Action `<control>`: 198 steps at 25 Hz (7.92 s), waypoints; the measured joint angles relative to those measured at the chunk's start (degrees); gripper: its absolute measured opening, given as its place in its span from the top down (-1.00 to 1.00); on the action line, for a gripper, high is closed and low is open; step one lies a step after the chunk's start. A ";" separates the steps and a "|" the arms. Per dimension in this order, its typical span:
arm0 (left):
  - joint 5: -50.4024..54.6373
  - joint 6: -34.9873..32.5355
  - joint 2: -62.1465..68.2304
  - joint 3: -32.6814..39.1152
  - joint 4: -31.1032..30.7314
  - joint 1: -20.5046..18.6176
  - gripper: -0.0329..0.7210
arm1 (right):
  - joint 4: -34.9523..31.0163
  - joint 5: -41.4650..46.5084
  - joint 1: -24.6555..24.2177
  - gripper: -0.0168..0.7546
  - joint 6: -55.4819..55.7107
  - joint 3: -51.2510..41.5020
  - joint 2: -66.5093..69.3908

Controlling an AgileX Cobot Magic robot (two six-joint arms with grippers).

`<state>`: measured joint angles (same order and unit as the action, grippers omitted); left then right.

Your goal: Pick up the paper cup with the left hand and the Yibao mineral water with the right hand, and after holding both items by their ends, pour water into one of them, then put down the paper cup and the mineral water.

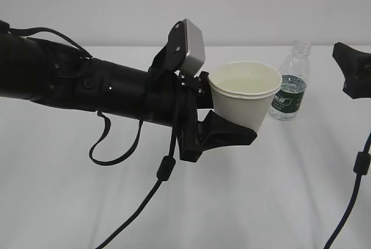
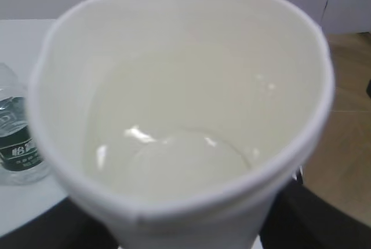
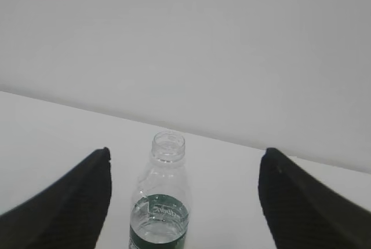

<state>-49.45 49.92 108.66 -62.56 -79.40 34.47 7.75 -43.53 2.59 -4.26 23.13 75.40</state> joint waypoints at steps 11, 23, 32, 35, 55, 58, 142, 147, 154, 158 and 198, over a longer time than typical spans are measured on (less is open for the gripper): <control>5.04 0.00 0.00 0.00 1.88 0.00 -0.27 | 0.00 6.74 0.00 -0.58 0.00 -0.37 -5.52; 9.73 0.00 0.46 0.00 7.71 -0.55 -0.27 | 1.30 10.23 0.00 -0.58 0.00 -0.37 -7.92; 11.20 0.00 0.63 0.00 8.68 -3.11 -0.27 | 1.85 10.36 0.00 -0.58 0.00 -0.37 -7.92; 11.20 0.00 0.63 0.00 9.19 -4.28 -0.27 | 2.17 10.36 0.00 -0.58 0.12 -0.37 -7.92; 12.01 0.00 0.63 0.00 10.03 -10.52 -0.27 | 4.48 11.59 0.00 -0.58 2.61 -0.37 -7.92; 12.56 0.00 0.63 0.00 10.13 -11.15 -0.27 | 4.62 11.69 0.00 -0.58 2.73 -0.37 -7.92; 12.97 -14.87 10.90 0.00 32.08 -27.05 -0.27 | 7.52 16.24 0.00 -0.58 3.56 -0.37 -7.92; 12.46 -18.72 11.23 0.00 35.46 -27.05 -0.27 | 7.52 16.69 0.00 -0.58 3.56 -0.37 -7.92; 11.19 -22.20 11.23 0.00 37.85 -27.51 -0.27 | 7.52 17.27 0.00 -0.58 3.56 -0.37 -7.92; 10.63 -25.27 11.33 0.00 40.82 -27.54 -0.27 | 7.52 17.38 0.00 -0.58 3.56 -0.37 -7.92; -2.27 -34.76 21.76 0.00 47.65 -27.77 -0.27 | 7.52 17.70 0.00 -0.58 3.60 -0.37 -7.92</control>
<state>-51.72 15.16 130.42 -62.56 -31.75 6.70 15.27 -25.84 2.59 -0.66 22.76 67.47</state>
